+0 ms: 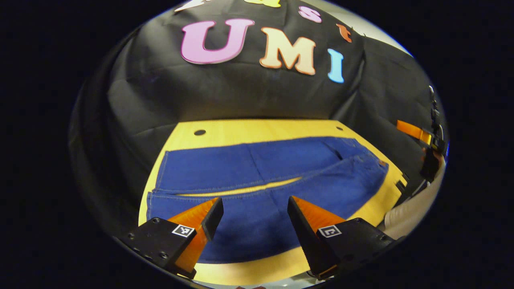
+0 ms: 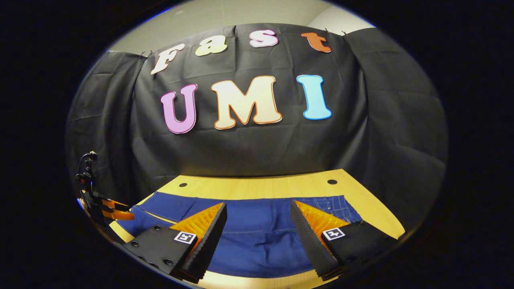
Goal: Grasp the waist and the cuffs of the jeans and fold them to make the two legs overlap; first hold the waist and fold one-third of the jeans toward the cuffs, then hold the cuffs and fold the remaining one-third in the same direction to finish folding.
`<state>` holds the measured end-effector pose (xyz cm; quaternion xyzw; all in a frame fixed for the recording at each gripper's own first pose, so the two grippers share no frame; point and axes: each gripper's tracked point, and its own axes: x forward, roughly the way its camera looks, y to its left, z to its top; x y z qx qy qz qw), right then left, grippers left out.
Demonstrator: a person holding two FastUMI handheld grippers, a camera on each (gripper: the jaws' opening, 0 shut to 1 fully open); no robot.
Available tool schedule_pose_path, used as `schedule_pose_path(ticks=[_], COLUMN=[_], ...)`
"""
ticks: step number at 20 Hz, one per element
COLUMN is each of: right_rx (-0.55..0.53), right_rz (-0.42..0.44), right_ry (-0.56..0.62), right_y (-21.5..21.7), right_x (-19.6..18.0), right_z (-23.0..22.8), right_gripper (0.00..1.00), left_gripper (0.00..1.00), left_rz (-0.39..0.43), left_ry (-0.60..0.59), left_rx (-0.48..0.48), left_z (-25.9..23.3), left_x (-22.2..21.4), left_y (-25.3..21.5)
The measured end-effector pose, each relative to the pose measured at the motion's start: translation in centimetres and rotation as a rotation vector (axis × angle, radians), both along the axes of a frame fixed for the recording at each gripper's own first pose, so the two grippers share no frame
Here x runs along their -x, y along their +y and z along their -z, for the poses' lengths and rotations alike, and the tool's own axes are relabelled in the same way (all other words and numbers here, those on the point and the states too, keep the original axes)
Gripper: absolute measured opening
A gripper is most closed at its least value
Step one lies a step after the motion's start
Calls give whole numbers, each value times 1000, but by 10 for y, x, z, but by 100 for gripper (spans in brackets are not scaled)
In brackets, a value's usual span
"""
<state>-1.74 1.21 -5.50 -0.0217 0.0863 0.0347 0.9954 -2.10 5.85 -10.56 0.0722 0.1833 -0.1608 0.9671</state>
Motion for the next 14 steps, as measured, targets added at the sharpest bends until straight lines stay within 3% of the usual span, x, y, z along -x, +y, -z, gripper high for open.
schedule_pose_path(ticks=[3,5,6,9,10,14], right_rx=[6,13,16,32,37,42], right_rz=[5,10,12,21,24,38], right_ry=[37,59,68,89,98,138], right_y=[-1,-1,-1,-2,-3,-9], right_x=[1,3,4,7,7,14], right_z=[13,21,25,35,40,57], right_gripper=[98,93,98,94,98,98], left_gripper=[96,96,96,96,96,95], left_rz=[78,116,133,174,184,199], left_ry=[156,225,256,347,376,440], left_rx=[-71,-142,-175,-255,-273,-331], left_z=[40,57,64,88,94,108], left_x=[24,35,40,53,57,62], left_y=[17,31,39,61,65,88])
